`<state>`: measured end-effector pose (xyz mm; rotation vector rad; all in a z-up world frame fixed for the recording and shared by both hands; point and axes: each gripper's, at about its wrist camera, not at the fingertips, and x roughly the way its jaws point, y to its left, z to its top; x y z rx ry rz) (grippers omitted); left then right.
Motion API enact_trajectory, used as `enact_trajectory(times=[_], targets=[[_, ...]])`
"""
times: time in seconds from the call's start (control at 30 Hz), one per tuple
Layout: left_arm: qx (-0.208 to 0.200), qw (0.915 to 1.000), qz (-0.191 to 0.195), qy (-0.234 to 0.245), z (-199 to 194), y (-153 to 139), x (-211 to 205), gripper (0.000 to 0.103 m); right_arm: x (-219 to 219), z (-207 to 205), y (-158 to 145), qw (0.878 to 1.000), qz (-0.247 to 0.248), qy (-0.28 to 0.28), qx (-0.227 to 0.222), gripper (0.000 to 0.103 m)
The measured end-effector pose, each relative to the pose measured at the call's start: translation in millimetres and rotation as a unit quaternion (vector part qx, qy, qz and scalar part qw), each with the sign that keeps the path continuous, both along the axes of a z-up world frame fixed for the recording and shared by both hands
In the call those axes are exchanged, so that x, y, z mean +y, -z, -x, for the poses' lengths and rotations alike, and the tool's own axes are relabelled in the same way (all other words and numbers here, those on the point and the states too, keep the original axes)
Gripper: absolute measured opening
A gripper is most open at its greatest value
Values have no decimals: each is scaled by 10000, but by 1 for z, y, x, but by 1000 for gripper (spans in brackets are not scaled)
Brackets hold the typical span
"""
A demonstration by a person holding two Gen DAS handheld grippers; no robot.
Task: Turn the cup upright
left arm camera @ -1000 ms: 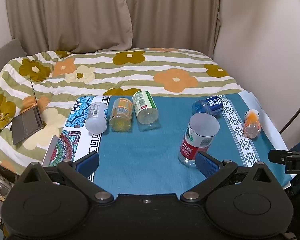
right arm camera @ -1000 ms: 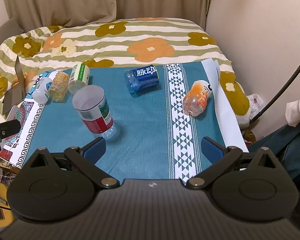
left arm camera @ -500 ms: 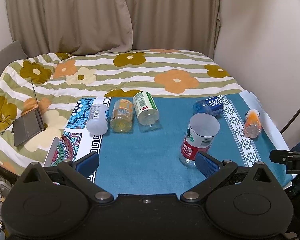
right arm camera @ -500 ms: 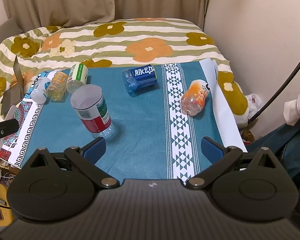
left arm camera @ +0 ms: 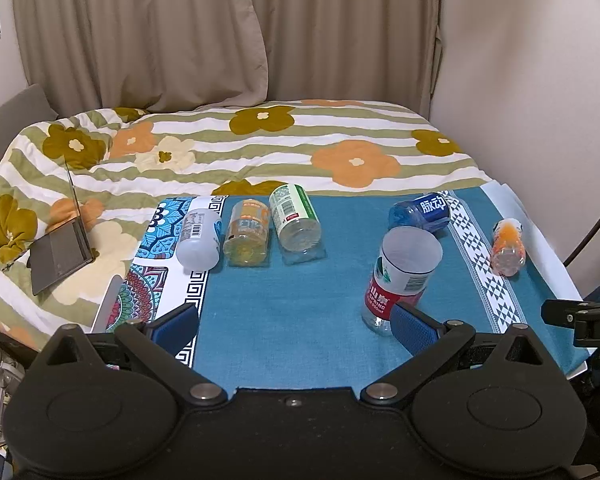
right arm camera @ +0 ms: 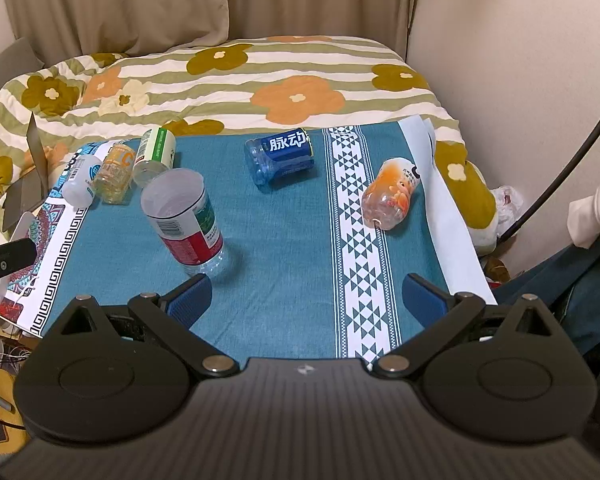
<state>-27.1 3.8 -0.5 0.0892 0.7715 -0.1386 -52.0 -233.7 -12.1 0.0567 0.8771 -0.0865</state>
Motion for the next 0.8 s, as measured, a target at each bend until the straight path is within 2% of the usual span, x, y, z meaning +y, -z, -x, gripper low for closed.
enact_trajectory(times=[0.8], targets=[[-120, 9998, -91, -165, -7, 1, 4, 103, -1, -1, 2, 10000, -9, 26, 17, 103]])
